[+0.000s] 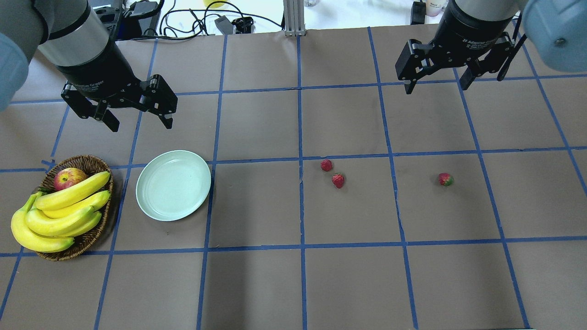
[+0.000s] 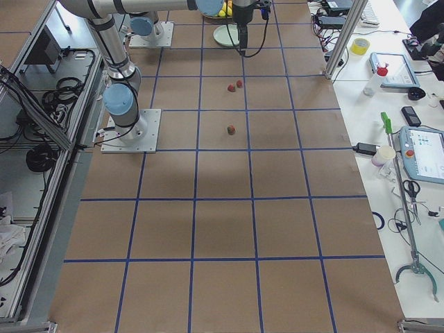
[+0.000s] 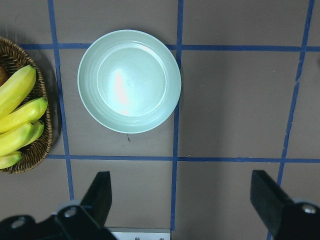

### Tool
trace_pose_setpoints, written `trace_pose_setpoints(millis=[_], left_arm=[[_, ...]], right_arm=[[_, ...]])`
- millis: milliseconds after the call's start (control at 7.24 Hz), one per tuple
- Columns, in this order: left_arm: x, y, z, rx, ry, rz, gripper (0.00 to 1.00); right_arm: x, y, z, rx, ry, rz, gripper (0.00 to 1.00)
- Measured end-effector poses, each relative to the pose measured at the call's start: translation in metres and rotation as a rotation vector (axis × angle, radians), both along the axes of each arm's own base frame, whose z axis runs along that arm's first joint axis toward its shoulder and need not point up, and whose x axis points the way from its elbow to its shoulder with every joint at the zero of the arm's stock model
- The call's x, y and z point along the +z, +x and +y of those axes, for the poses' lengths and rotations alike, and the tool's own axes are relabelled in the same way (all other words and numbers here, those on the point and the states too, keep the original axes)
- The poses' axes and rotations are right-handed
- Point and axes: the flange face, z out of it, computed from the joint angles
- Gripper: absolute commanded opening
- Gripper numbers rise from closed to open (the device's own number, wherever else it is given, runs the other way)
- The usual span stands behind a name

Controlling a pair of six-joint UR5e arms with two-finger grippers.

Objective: Collect all strawberries into plate

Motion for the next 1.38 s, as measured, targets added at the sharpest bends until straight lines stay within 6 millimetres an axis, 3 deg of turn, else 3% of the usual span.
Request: trace_pose_setpoints(millis=[1381], left_arm=[[-0.0062,0.0011,-0.0044,0.015,-0.016,0.000,1.00]], right_arm=[[-0.0027,0.0006,0.0006,0.001,0.005,-0.002,1.00]])
